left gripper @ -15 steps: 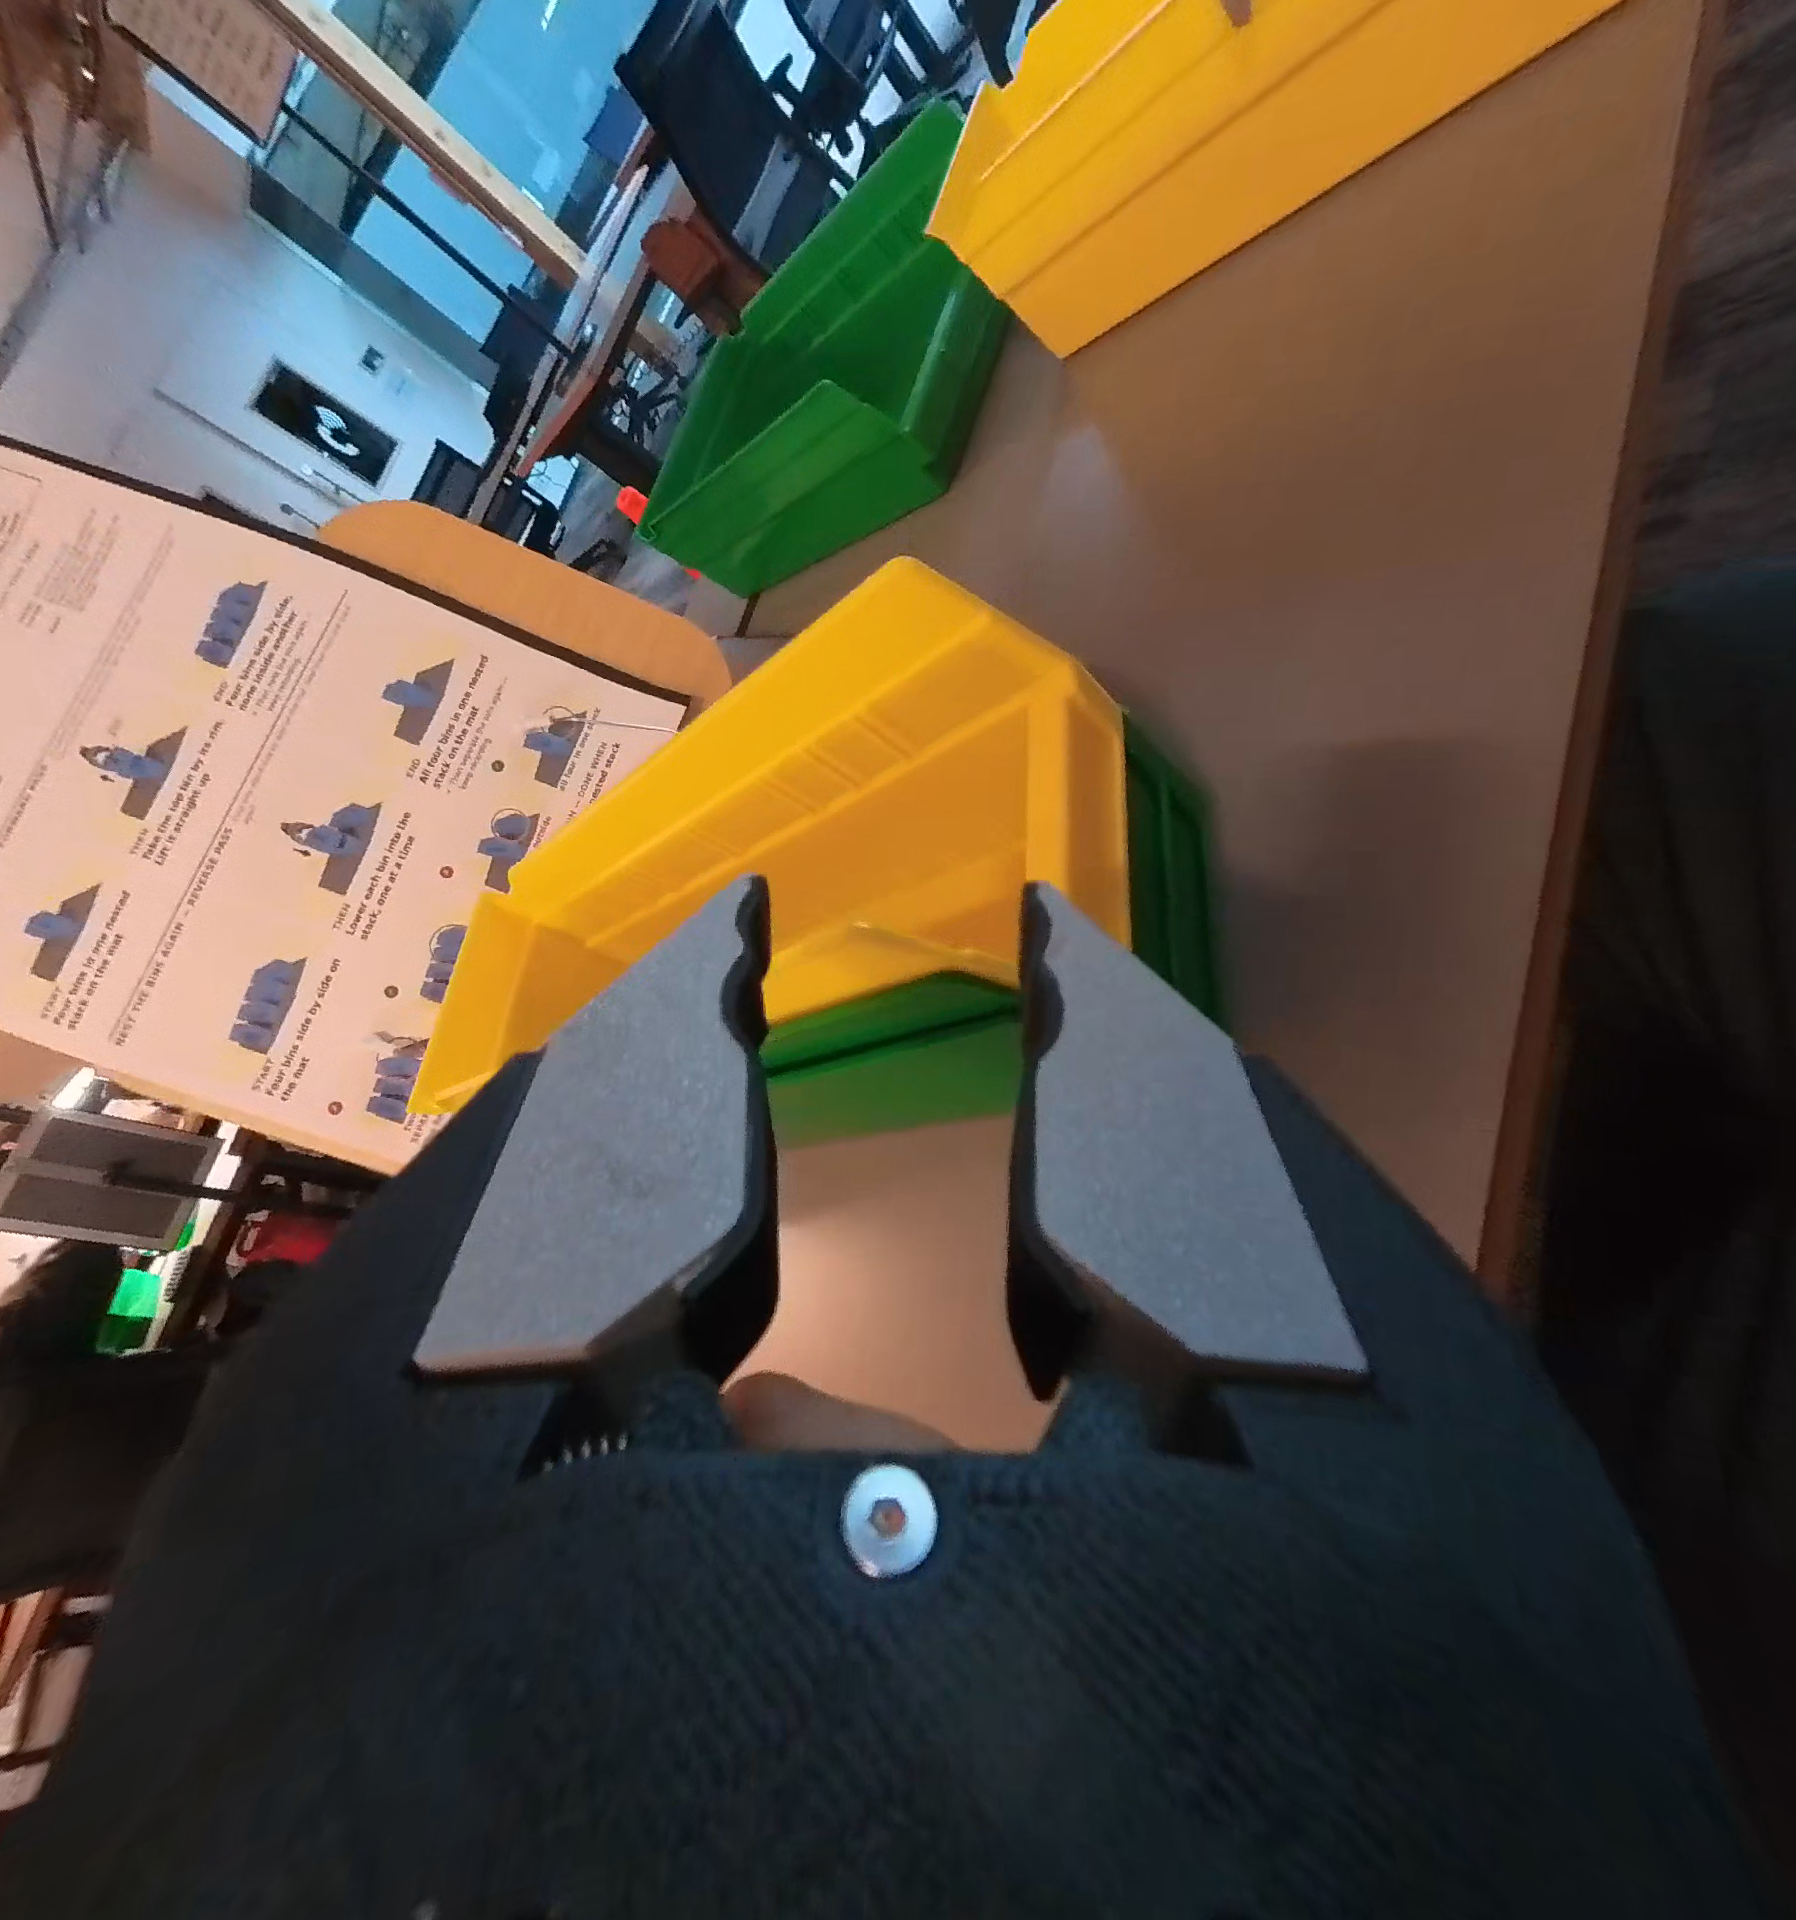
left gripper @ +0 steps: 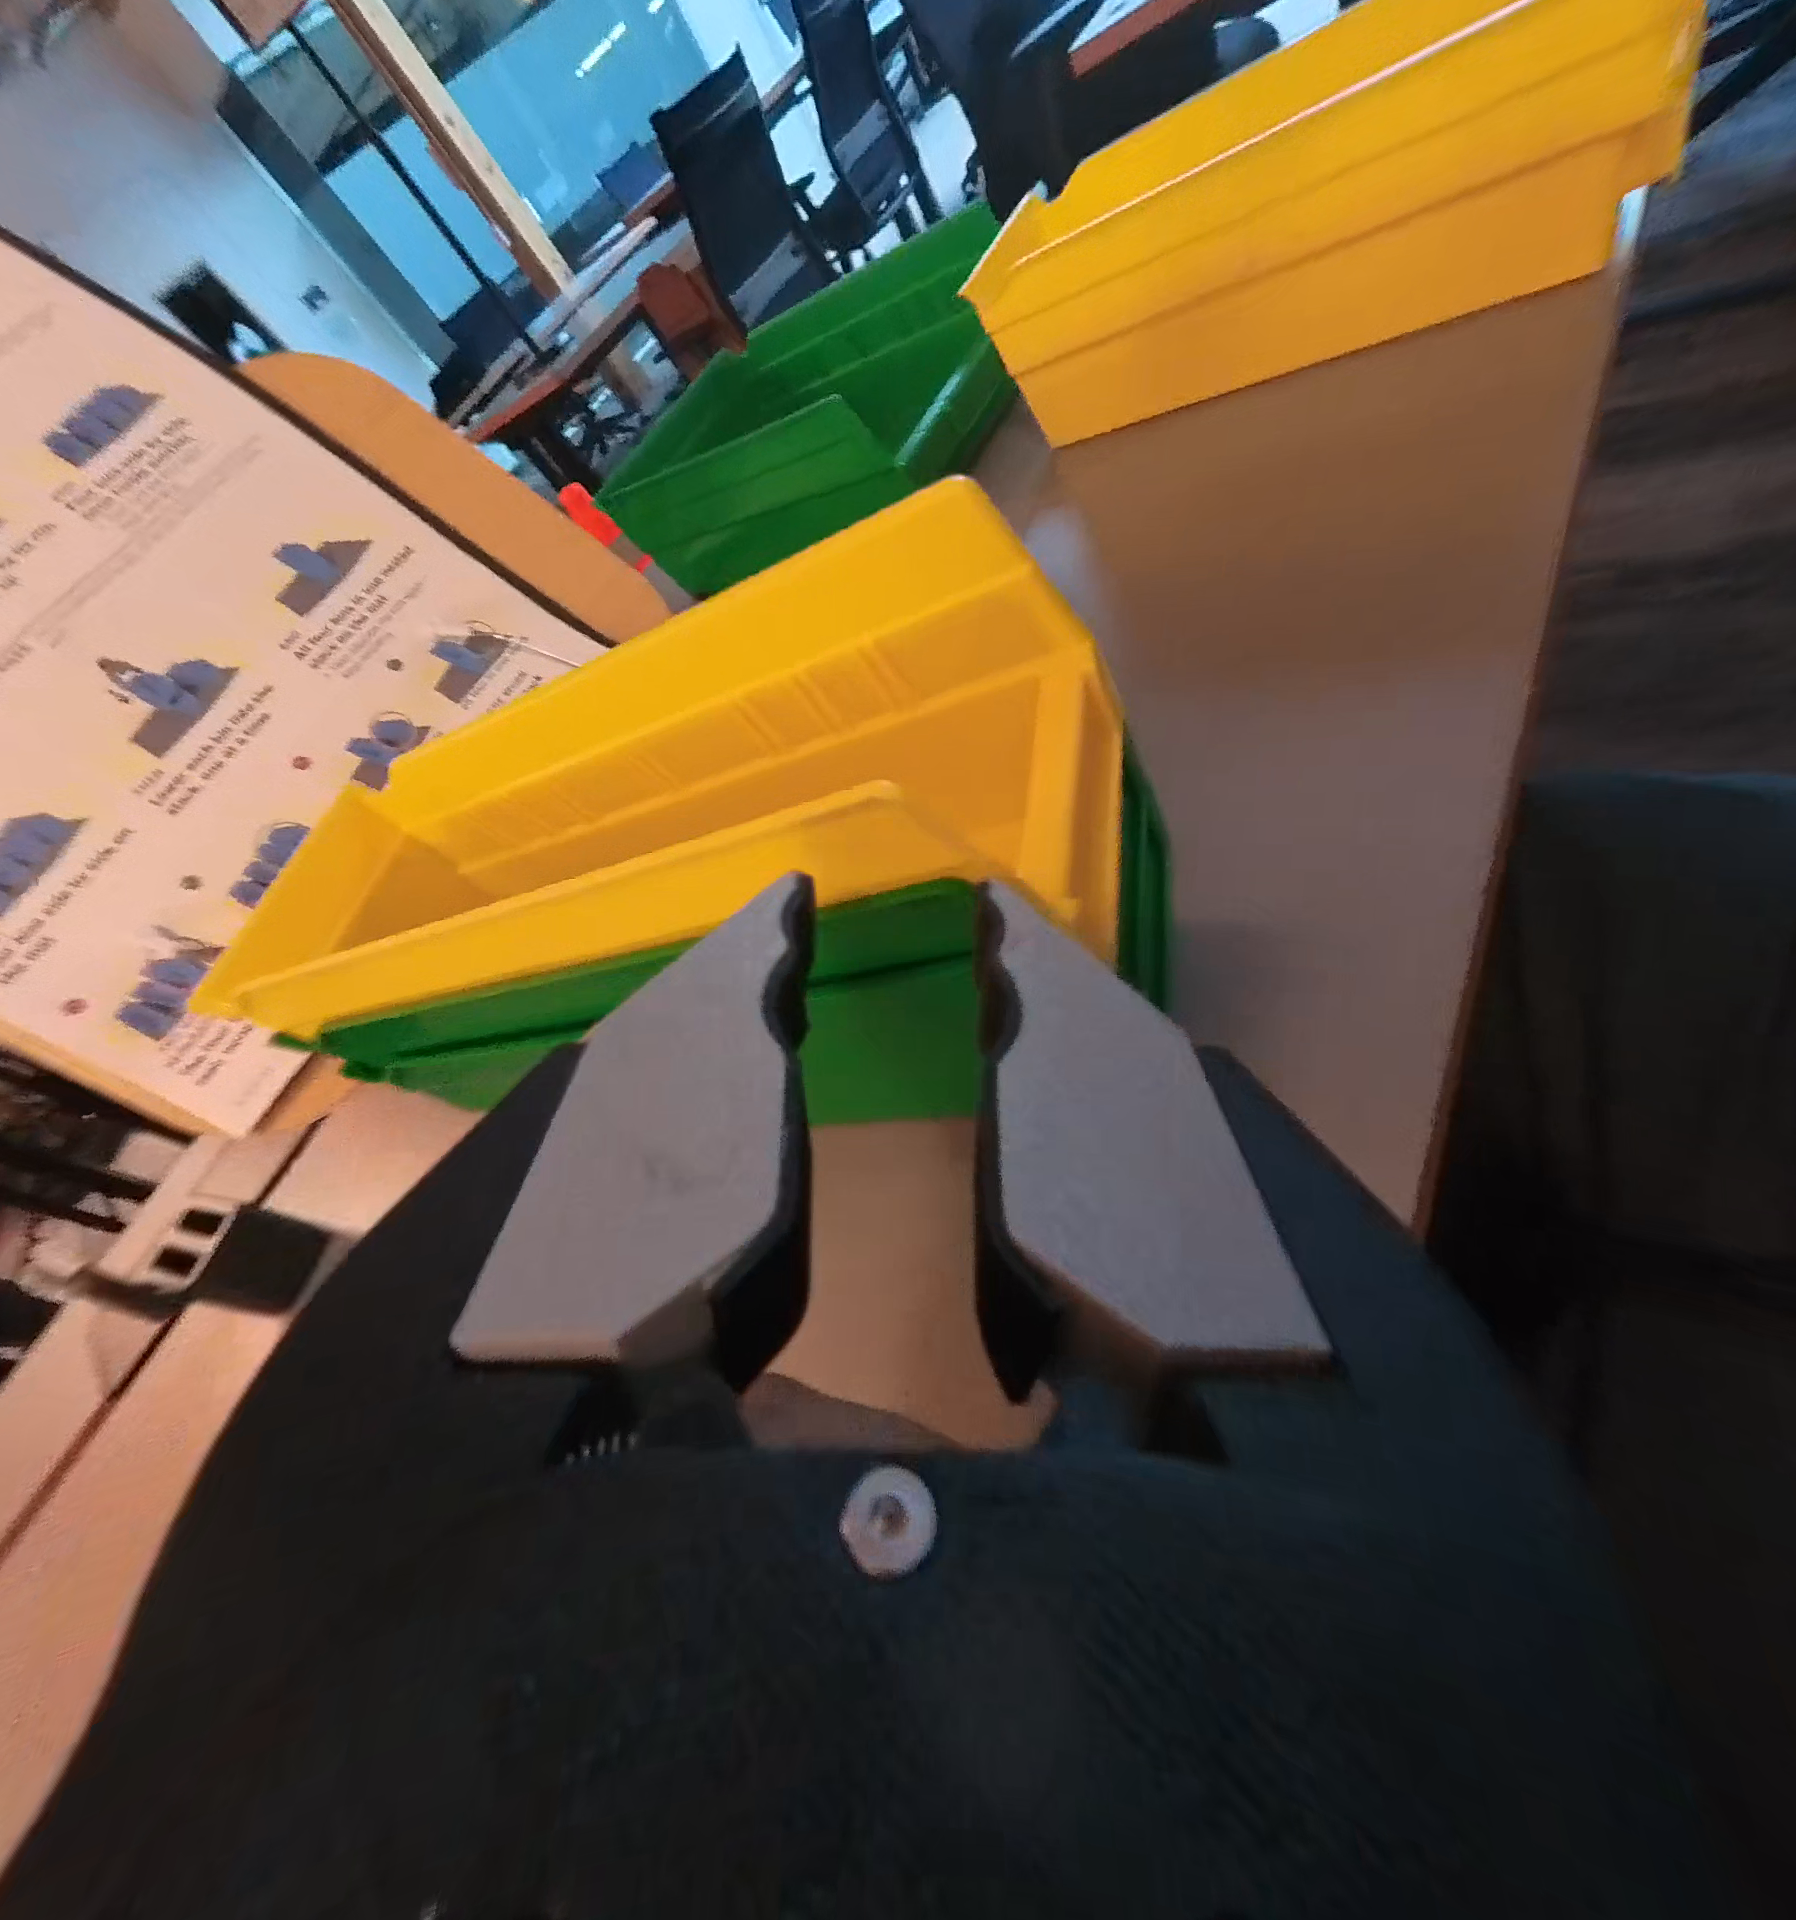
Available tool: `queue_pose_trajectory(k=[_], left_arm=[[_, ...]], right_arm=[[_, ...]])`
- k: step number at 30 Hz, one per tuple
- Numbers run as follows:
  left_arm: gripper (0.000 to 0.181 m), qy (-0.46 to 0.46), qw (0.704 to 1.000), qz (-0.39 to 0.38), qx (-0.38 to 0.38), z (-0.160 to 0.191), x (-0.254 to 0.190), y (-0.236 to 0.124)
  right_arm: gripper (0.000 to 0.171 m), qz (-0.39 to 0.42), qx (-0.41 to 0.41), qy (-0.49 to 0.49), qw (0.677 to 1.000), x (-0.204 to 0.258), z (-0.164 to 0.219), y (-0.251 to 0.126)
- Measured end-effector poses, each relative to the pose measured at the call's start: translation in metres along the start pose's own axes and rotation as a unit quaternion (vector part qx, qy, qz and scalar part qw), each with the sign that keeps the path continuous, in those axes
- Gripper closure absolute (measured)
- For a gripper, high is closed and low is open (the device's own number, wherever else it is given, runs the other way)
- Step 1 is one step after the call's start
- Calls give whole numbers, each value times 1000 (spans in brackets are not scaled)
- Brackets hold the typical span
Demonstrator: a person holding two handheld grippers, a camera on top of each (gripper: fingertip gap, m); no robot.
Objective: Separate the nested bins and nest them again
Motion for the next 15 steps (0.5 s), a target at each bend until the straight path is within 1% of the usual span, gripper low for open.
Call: queue_pose_trajectory(k=[1,3,4,6,9,11,13,14,15], left_arm=[[161,-7,1000,8,-5,-1,-5,4],[149,-2,1000,6,-10,-5,-18,15],[143,15,1000,12,-12,-7,-26,19],[131,26,999,25,-6,-11,-38,24],[125,6,999,29,-15,-13,-42,28],[128,-12,999,21,-28,-14,-42,30],[127,-10,999,13,-29,-14,-43,32],[127,-1,1000,9,-26,-14,-44,33],[127,6,1000,8,-23,-14,-45,32]], right_arm=[[68,-45,-1,-4,999,21,-8,9],[67,-117,3,-12,993,60,-24,29],[66,-140,10,-17,990,77,-31,41],[65,-153,30,-35,987,107,-45,68],[64,-117,71,-83,987,144,-63,109],[61,-85,104,-109,985,161,-72,135],[59,-42,136,-130,981,170,-81,158],[55,-20,152,-137,979,171,-84,167],[52,-19,162,-136,977,174,-87,175]])
Point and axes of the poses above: each gripper's, where its closed fingertips meet, y out along the fingers, z out of its underside, x = y × z across the jaws, the point moved 6 cm from there along -y, back along the fingers, and after that the axes turned 3 degrees about -z, right-handed, at the moved point
